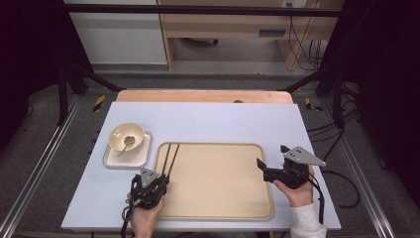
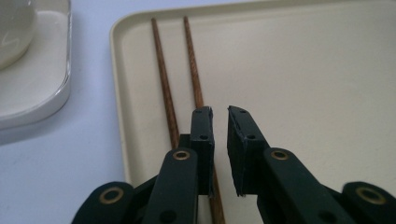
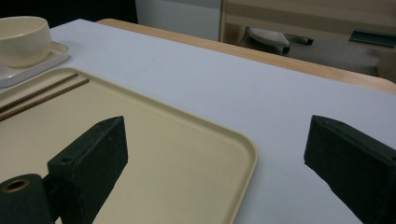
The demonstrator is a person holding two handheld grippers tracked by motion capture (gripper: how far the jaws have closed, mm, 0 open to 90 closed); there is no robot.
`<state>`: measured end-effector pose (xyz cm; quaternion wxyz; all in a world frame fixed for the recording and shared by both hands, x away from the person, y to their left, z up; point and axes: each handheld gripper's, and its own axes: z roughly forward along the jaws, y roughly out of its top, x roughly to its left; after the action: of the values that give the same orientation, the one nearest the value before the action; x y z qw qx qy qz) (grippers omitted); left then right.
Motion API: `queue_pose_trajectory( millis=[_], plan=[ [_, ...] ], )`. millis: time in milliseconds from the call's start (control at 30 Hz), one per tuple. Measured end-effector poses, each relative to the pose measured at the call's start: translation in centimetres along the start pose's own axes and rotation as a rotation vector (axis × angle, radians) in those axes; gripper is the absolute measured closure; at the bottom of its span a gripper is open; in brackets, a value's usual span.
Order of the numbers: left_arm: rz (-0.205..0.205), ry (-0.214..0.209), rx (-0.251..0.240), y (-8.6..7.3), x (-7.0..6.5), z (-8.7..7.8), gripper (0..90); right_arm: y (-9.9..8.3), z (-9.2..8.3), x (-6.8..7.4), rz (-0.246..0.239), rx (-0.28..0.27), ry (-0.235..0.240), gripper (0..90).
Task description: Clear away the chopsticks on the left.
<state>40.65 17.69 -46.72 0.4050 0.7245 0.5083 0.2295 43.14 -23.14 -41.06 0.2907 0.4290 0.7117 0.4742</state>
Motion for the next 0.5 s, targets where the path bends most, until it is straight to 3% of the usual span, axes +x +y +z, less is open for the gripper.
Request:
queue_pose_trajectory(
  millis=[233, 333, 367, 433, 500],
  plan=[
    [0.061, -0.132, -0.044, 2.3, 0.8, 0.4, 85.2, 0.0, 0.0, 0.0, 0.000, 0.000, -0.001, 6.5],
    [0.112, -0.136, -0.041, 3.0, 0.9, 1.2, 89.0, 0.0, 0.0, 0.0, 0.002, 0.000, -0.001, 6.5],
    [0.132, -0.162, -0.035, 3.3, 1.1, 1.6, 89.4, 0.0, 0.0, 0.0, 0.001, 0.001, -0.002, 6.5],
    [0.176, -0.149, -0.017, 3.7, 1.2, 2.3, 89.7, 0.0, 0.0, -0.1, 0.000, -0.001, -0.002, 6.5],
    [0.202, -0.167, -0.003, 3.9, 1.5, 3.1, 89.9, 0.0, -0.1, -0.1, 0.001, -0.002, -0.003, 6.5]
  ],
)
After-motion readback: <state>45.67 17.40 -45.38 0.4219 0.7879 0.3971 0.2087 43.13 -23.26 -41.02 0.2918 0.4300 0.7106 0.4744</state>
